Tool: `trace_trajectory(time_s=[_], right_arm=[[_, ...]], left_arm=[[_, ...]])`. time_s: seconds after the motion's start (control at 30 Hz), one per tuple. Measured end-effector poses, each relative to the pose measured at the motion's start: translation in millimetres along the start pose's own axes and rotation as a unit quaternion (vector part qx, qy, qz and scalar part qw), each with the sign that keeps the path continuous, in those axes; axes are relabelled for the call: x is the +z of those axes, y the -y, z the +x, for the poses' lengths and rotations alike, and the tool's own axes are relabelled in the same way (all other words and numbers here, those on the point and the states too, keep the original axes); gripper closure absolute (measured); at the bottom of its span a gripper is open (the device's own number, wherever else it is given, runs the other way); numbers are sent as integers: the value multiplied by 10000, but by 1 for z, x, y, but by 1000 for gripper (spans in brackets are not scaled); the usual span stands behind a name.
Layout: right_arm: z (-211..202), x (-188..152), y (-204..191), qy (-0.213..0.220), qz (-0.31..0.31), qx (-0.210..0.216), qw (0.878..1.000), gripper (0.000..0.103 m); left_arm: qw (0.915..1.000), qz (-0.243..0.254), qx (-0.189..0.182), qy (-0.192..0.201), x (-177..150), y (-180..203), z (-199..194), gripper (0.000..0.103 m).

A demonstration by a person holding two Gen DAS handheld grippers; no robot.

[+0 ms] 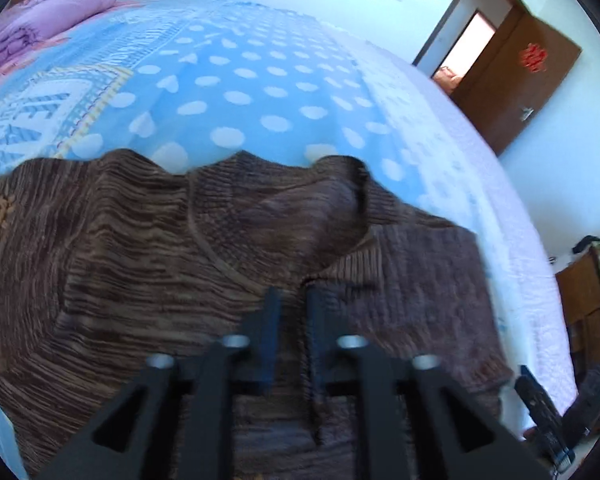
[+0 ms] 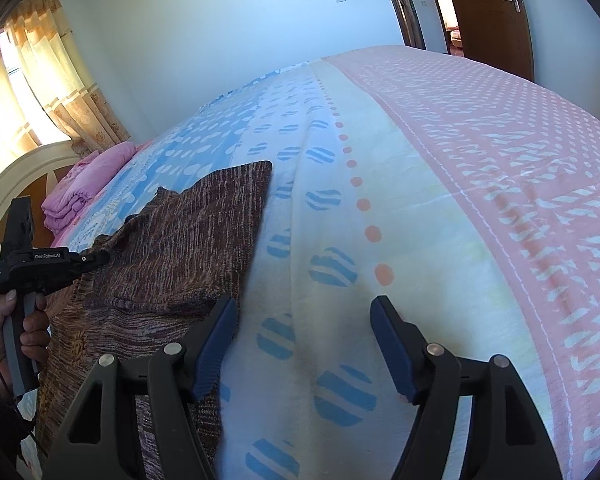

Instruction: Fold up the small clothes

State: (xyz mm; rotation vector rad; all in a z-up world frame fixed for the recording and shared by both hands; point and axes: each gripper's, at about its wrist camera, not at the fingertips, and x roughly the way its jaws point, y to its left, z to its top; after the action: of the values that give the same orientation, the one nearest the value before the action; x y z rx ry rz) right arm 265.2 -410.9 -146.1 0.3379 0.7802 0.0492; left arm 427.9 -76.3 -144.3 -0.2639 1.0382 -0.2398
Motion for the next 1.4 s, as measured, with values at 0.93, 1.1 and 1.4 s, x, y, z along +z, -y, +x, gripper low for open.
trace_trajectory(time_s=[0.93,1.1,1.4], right_arm=[[51,2,-118,-892,-1659,273,9817,29],[36,18,-153,-774,-1715,227,9819,29],[83,-17,-212,-949,-2539,129,9625,28]], left_arm=[[9875,642,1357,474,-58,-28,-6,7],[9859,763,1411,475,-69,-25,-22,8],[9685,658,2209,947,-65,-103,-98,6]])
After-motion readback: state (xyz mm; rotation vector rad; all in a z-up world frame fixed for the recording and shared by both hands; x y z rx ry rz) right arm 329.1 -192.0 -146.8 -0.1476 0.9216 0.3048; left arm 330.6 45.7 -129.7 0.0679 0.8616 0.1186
